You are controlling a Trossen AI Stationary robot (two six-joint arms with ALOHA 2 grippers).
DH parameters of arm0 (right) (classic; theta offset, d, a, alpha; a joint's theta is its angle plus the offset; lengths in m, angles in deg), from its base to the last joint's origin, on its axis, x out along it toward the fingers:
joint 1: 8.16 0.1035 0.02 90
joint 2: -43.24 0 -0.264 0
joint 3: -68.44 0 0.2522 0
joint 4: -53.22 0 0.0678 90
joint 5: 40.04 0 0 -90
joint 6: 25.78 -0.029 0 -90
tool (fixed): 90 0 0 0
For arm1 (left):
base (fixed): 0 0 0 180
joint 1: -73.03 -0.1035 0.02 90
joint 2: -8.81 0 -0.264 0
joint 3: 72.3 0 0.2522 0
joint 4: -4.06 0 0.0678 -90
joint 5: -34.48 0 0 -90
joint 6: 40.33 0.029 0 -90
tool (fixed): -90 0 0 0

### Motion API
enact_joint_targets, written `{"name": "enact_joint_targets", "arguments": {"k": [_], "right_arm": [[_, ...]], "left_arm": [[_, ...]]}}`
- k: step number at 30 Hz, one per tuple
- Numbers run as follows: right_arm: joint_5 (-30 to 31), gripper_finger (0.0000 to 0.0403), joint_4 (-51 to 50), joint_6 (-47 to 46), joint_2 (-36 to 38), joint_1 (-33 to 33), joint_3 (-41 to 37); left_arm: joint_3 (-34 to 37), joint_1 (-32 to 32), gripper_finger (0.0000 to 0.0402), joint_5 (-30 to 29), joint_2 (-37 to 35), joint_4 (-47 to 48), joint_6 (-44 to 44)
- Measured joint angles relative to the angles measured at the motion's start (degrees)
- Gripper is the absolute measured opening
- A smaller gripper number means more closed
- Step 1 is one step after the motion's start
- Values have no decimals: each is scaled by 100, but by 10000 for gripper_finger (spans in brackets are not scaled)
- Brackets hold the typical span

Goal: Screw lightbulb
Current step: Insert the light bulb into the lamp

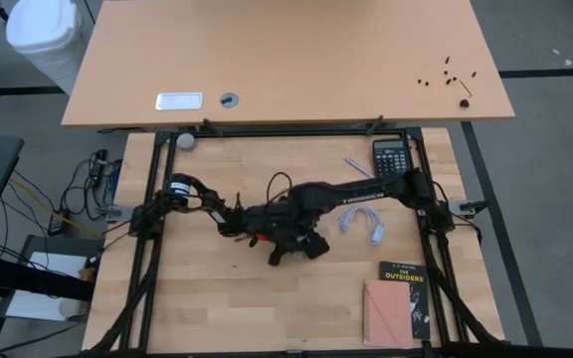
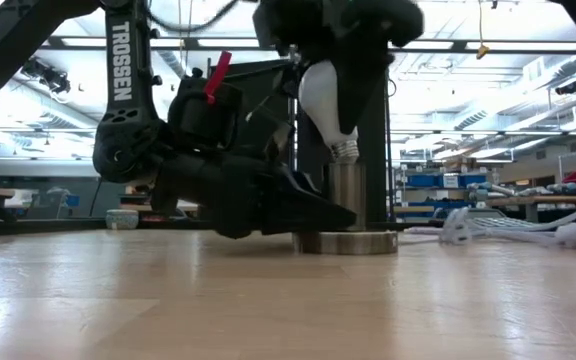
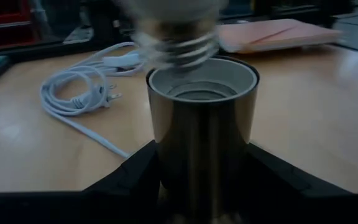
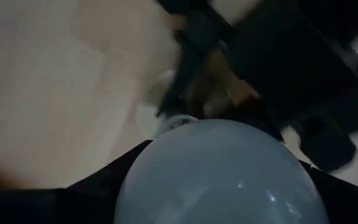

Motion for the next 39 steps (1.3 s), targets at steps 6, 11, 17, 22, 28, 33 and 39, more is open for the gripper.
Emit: {"name": "enact_joint_targets", "arguments": {"k": [6, 11, 17, 22, 28, 33, 39], "right_arm": [[-18, 256, 389, -93, 46, 302, -7], [-20, 266, 494, -374, 63, 318, -37], [-60, 259, 894, -431, 94, 361, -360], [-70, 262, 1009, -498, 101, 437, -461], [-100, 262, 1319, -540, 235, 533, -789], [-107, 258, 1943, -651, 524, 533, -1413], [154, 268, 2475, -672, 955, 568, -2098]], "left_arm": [[0, 2, 197, 422, 0, -10, 212], [2, 0, 197, 755, 2, -23, 332], [4, 9, 197, 1142, 7, -10, 342], [4, 11, 197, 1232, 7, 5, 376], [4, 36, 197, 1363, 7, 5, 448], [2, 110, 197, 1318, 6, -10, 531], [0, 118, 197, 1247, 4, -11, 512]]}}
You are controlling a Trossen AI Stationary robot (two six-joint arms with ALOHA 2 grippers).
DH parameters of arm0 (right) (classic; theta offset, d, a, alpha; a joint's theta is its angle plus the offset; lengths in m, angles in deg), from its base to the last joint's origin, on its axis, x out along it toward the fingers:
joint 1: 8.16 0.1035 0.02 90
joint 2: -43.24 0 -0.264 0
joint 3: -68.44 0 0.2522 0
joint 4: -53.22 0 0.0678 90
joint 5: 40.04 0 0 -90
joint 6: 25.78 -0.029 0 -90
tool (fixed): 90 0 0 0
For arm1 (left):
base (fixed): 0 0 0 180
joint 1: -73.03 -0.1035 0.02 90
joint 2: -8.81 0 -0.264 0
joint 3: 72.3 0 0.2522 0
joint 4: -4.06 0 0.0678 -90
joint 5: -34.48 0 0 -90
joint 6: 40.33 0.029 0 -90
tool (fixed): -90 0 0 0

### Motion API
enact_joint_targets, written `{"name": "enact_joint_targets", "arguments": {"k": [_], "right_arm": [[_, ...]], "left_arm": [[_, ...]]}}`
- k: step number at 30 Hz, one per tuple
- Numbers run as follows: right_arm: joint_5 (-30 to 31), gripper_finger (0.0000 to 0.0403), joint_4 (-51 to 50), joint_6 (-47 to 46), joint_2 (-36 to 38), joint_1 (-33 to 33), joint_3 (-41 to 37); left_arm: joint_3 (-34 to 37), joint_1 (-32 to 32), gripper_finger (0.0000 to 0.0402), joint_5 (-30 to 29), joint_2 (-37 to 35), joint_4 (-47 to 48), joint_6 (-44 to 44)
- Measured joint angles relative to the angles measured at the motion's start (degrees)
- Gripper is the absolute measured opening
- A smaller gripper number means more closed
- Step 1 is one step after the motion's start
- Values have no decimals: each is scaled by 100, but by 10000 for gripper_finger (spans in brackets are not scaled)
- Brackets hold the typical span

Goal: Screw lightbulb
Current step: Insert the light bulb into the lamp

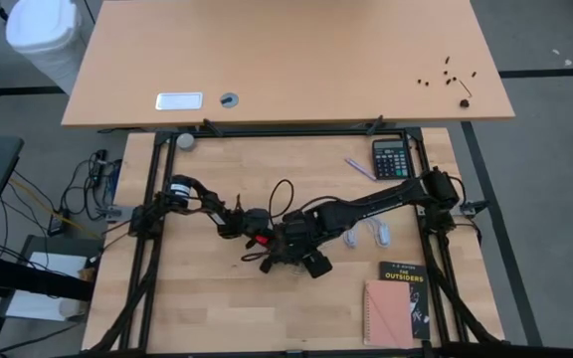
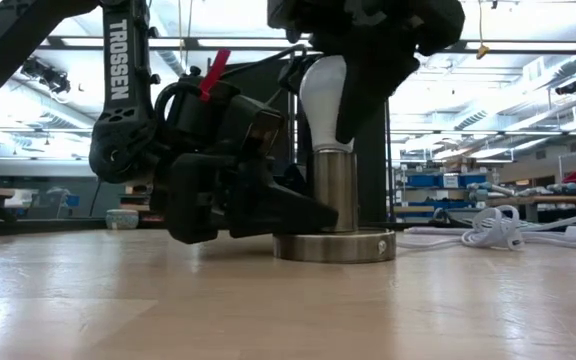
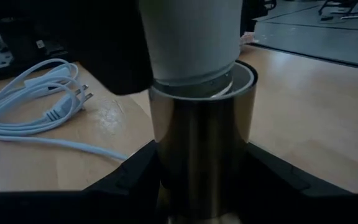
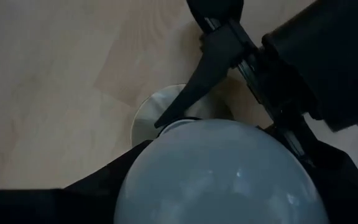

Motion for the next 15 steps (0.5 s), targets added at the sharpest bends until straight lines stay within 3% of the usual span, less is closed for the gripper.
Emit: {"name": "enact_joint_targets", "arguments": {"k": [15], "right_arm": [[53, 265, -67, 330, 9, -37, -35]], "left_arm": [[0, 0, 197, -196, -1, 4, -170]]}}
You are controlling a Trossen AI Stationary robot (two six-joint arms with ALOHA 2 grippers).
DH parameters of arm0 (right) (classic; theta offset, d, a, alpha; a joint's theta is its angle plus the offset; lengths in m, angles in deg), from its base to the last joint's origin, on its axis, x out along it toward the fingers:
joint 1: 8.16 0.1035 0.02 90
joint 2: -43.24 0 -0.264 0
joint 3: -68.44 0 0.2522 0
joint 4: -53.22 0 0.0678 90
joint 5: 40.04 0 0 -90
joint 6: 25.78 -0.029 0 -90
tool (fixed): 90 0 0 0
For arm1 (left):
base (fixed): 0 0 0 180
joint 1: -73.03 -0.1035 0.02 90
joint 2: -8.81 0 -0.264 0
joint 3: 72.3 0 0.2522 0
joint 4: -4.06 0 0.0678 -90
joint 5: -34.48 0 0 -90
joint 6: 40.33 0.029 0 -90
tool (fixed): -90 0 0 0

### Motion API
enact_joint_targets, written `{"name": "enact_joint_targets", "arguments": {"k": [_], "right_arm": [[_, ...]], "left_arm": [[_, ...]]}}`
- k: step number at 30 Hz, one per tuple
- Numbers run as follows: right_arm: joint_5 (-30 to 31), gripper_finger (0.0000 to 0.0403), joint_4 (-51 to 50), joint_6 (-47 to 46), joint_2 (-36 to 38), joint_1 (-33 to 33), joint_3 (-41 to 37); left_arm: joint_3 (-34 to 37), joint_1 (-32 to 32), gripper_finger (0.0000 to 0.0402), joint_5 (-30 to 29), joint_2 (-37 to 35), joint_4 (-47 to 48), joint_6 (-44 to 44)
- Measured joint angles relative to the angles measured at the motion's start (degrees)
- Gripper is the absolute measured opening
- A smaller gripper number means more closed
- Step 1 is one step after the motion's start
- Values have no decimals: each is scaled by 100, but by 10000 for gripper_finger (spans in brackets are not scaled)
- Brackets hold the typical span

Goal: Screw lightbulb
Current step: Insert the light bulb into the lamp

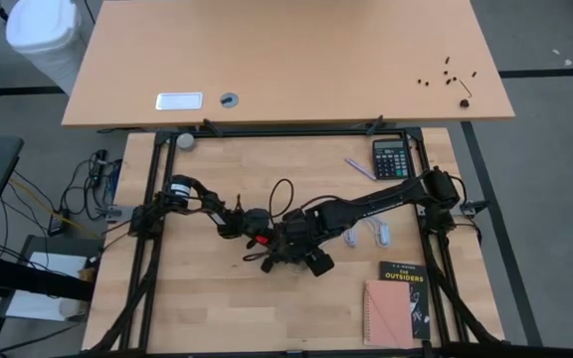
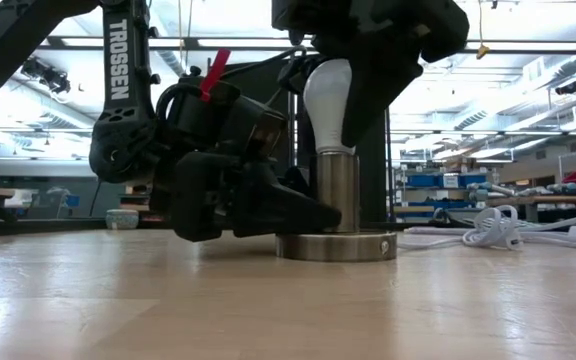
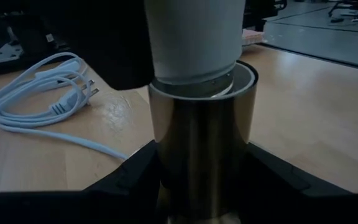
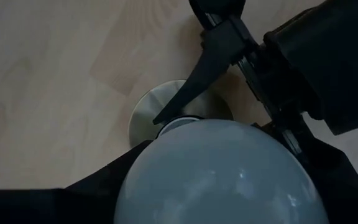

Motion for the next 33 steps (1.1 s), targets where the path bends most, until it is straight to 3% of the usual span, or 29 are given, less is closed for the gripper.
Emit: {"name": "enact_joint_targets", "arguments": {"k": [20, 33], "right_arm": [[-162, 265, 54, -588, -166, -12, -30], [164, 265, -190, -2231, -171, -10, -37]], "left_arm": [[2, -4, 197, -153, -4, 3, -258], [0, 7, 197, -916, -4, 5, -598]]}}
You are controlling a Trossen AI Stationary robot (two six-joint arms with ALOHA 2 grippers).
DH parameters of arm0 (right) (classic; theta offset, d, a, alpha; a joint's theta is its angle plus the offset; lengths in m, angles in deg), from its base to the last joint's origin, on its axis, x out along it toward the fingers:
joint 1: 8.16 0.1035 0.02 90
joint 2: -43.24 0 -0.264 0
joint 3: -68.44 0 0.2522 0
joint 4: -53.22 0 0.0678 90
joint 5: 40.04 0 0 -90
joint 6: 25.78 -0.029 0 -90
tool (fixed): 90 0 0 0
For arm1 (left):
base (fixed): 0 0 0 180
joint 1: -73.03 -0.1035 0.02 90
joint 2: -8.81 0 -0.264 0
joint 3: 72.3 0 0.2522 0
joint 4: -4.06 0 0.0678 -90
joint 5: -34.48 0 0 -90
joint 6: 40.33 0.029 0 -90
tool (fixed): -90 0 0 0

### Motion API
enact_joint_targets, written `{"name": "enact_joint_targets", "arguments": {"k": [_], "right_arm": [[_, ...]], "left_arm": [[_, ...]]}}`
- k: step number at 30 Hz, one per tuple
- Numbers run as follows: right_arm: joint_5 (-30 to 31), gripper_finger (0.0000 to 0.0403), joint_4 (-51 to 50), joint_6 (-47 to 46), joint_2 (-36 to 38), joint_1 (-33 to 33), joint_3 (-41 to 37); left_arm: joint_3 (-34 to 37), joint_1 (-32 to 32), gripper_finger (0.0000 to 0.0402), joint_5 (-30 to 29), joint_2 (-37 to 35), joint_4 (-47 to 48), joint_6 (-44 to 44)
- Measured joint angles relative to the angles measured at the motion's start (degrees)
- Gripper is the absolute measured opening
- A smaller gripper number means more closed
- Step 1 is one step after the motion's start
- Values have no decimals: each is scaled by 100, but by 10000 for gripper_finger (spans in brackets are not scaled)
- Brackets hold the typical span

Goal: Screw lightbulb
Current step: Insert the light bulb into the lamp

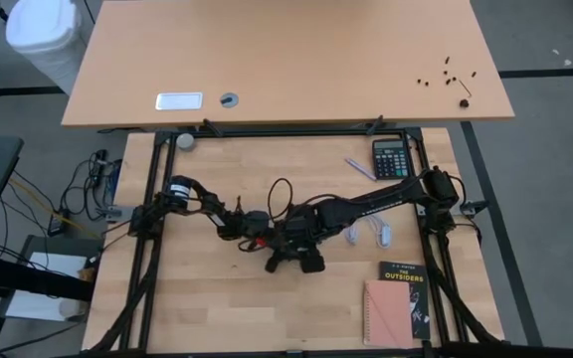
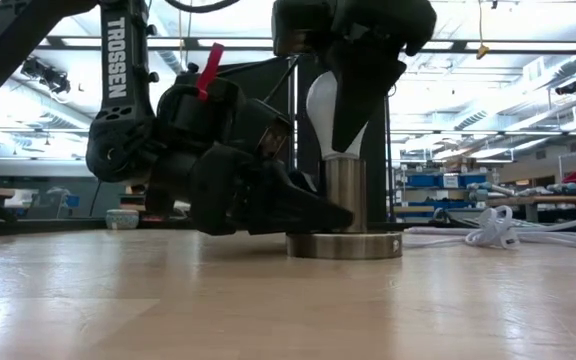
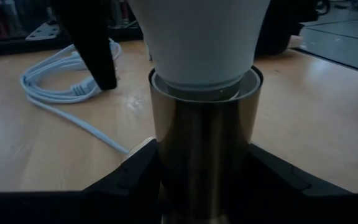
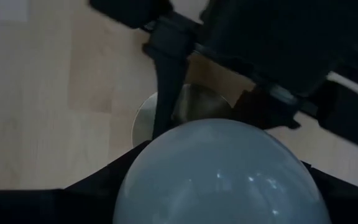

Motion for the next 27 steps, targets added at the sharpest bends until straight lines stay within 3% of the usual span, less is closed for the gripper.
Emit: {"name": "enact_joint_targets", "arguments": {"k": [27], "right_arm": [[644, 264, -20, -4666, 0, 236, -20]], "left_arm": [[-9, 17, 198, -481, -13, 112, -584]]}}
